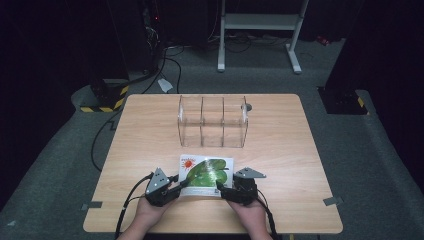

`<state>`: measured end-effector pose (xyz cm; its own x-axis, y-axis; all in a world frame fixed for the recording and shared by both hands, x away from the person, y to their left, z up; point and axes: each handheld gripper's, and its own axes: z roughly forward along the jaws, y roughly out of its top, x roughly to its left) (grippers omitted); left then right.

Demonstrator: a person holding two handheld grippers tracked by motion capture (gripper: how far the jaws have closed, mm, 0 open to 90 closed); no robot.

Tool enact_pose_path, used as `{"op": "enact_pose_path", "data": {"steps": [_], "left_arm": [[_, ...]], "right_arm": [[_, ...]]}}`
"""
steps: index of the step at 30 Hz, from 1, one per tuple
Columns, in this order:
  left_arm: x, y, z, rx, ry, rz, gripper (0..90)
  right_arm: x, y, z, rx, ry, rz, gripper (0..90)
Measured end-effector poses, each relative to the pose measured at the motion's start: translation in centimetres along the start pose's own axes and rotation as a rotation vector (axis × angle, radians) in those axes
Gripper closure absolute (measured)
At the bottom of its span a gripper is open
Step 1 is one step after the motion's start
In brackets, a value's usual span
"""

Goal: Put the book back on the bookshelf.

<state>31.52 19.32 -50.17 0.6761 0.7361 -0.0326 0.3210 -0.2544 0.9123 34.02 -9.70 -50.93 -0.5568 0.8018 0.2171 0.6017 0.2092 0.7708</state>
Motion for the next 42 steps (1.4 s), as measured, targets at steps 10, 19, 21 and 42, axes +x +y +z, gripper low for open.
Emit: {"op": "enact_pose_path", "data": {"steps": [10, 19, 21, 42], "left_arm": [[-0.2, 0.0, 0.3, 0.005, 0.030, -0.007, 69.1], [-0.1, -0.1, 0.5, 0.006, 0.041, -0.010, 69.1], [0.0, -0.1, 0.5, 0.014, 0.047, -0.002, 69.1], [-0.3, -0.3, 1.2, 0.048, 0.085, 0.064, 68.4]], "right_arm": [[0.3, 0.2, -0.7, -0.052, -0.033, -0.031, 33.1], [0.6, 0.3, -1.1, -0.079, -0.060, -0.055, 34.8], [0.6, 0.3, -1.2, -0.082, -0.060, -0.055, 34.9], [0.8, 0.4, -1.8, -0.118, -0.085, -0.081, 36.9]]}}
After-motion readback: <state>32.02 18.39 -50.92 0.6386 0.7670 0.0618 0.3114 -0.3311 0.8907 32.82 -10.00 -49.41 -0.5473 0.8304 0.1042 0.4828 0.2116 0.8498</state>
